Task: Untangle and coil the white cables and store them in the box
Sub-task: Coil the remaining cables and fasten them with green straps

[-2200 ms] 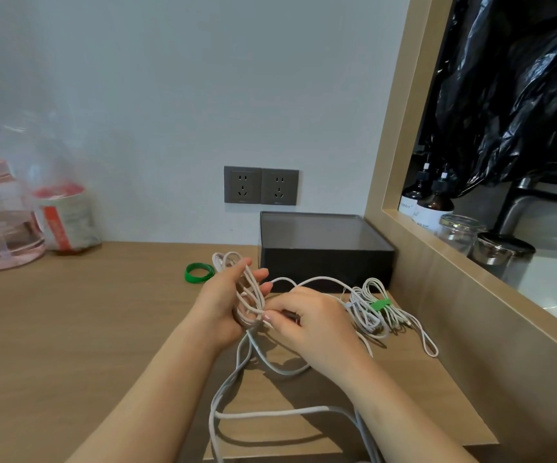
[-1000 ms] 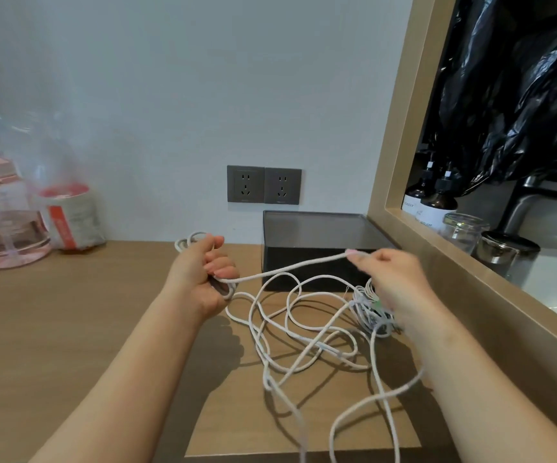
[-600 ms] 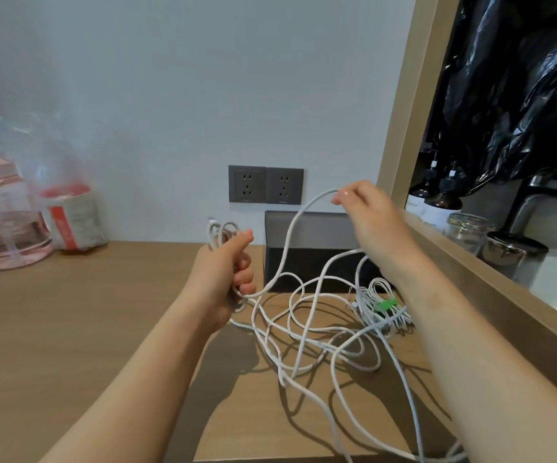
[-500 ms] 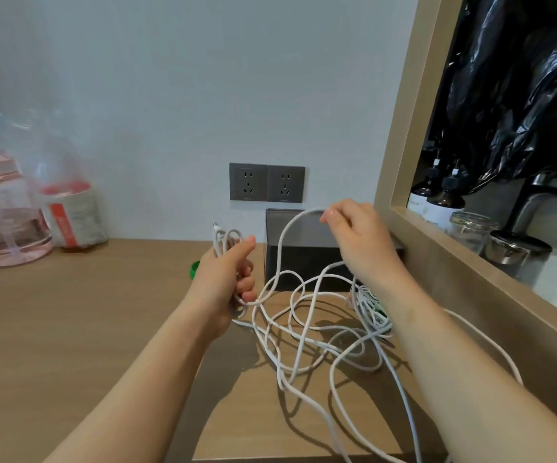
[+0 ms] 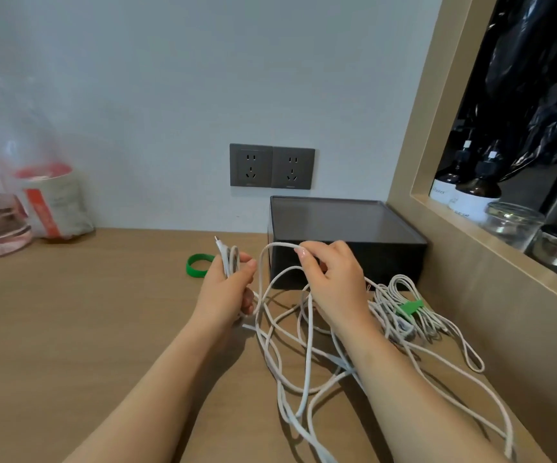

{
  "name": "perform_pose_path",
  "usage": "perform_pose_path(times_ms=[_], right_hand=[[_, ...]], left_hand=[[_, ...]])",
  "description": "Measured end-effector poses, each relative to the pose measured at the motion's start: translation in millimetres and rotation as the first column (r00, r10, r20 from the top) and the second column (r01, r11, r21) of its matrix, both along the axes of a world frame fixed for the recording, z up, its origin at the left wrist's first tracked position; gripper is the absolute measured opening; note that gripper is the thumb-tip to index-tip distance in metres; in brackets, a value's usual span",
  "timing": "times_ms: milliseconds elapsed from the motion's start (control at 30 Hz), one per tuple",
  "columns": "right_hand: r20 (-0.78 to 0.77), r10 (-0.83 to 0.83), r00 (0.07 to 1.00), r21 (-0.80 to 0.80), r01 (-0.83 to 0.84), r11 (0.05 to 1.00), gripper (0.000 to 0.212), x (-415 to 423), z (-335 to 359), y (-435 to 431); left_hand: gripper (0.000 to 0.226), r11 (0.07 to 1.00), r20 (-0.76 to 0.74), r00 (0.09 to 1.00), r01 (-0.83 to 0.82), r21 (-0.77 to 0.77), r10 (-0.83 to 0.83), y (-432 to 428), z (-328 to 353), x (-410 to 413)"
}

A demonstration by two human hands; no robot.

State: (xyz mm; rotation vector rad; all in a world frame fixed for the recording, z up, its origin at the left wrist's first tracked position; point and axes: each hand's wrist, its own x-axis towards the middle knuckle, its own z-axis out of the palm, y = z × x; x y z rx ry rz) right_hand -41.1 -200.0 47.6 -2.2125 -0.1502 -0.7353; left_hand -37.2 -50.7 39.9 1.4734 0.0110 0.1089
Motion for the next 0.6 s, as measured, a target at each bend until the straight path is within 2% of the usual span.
perform_pose_path(times_ms=[67,167,267,367,467,533,600], right_hand=[[-0.005,0.014,1.0,0.042,-0.014,0.999,0.022,6,-11,1],[-0.003,0.038,0.999,0.068,-0.038,0.997,0.022,12,-18,-4],[-0.023,0.075,0.997,0.082,-0.073,0.994,0.021,11,-16,-8],[-0.106,0.113,0.988,0.07,-0.106,0.992,0.022,11,-17,-7],[-0.147,0.176,0.973,0.271,-0.131,0.953,0.022,10,-14,-7],[-0.128,0.22,0.967,0.407,-0.151,0.901,0.027,8,-11,-8],[-0.086,0.239,0.967,0.474,-0.171,0.864,0.029,6,-9,-7]], left_hand=[[0.005,1.0,-0.014,1.0,0.012,-0.013,-0.012,1,-6,6],[0.007,0.997,-0.021,1.0,0.012,0.075,-0.011,2,-10,13],[0.012,1.0,-0.024,1.0,0.016,0.012,-0.015,1,-9,17],[0.014,0.999,-0.045,0.998,0.041,0.014,-0.04,2,-8,19],[0.017,0.997,-0.086,0.993,0.079,0.002,-0.079,5,-7,20],[0.018,0.995,-0.103,0.99,0.103,0.009,-0.101,7,-6,20],[0.022,0.992,-0.098,0.989,0.114,0.054,-0.108,10,-5,20]])
